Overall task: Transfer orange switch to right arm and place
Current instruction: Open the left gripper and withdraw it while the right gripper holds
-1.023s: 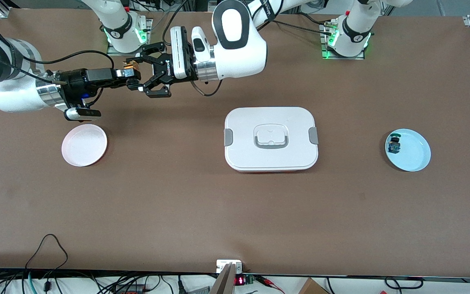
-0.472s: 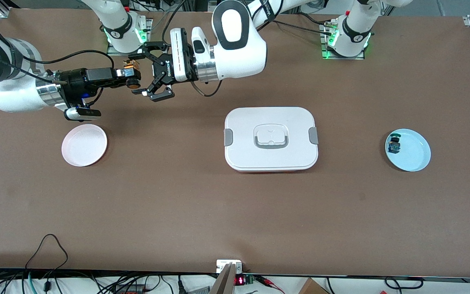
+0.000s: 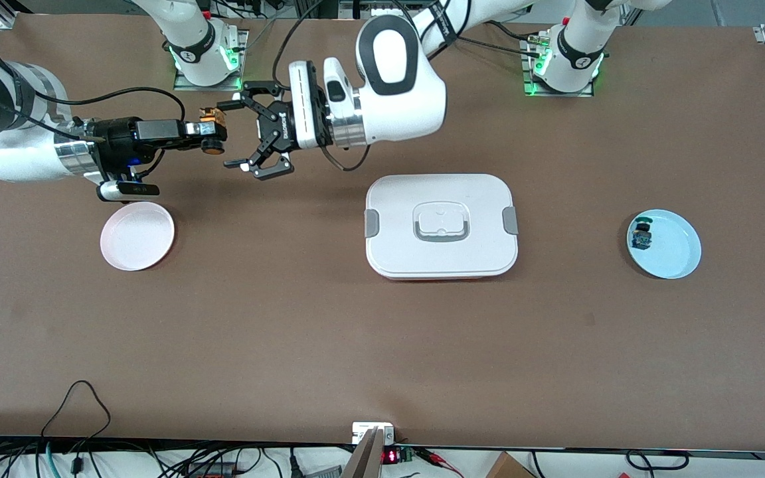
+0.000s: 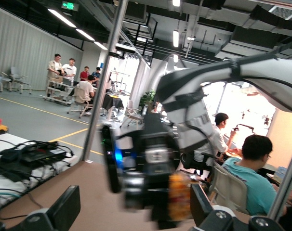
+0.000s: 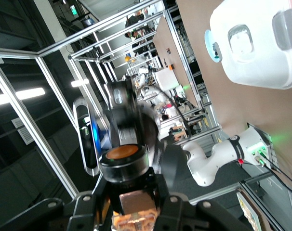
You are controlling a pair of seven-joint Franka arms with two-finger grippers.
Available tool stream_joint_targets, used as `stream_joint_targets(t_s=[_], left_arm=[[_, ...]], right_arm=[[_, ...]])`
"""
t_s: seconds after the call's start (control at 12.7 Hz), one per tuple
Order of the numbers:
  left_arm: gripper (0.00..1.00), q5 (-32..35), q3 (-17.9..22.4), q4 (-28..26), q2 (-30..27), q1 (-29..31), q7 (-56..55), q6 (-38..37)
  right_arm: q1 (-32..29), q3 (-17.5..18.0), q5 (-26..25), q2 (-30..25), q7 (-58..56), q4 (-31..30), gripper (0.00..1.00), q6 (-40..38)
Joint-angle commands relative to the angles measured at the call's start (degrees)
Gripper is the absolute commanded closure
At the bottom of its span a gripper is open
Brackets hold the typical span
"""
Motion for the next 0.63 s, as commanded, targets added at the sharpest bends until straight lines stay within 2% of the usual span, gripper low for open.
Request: stream_joint_targets(t_s=[0.0, 0.16, 0.24, 0.31, 0.55], left_arm=[[0.0, -1.46, -0.59, -2.86, 0.45, 11.25, 0.67, -14.94], [0.0, -0.68, 0.02, -4.1, 2.11, 18.82, 0.41, -30.5], [0.0, 1.16, 0.02, -4.18, 3.34, 21.55, 0.41, -35.53], [0.0, 4.31, 0.02, -4.36, 3.96, 24.19, 0.41, -38.89], [0.0, 16.95, 0.02, -4.27, 4.14, 33.76, 0.67, -45.14]], right_arm=[[-0.95, -0.35, -0.93, -1.59, -0.6, -1.41, 0.86, -1.59], [-1.49, -1.05, -3.47, -1.59, -2.0, -1.33, 0.86, -1.5], [-1.49, -1.49, -4.09, -1.68, -2.79, -1.41, 0.86, -1.5], [-1.57, -1.76, -5.4, -1.59, -3.24, -1.33, 0.86, -1.42], [-2.18, -2.64, -13.65, -1.59, -6.84, -1.06, 0.86, -0.89]])
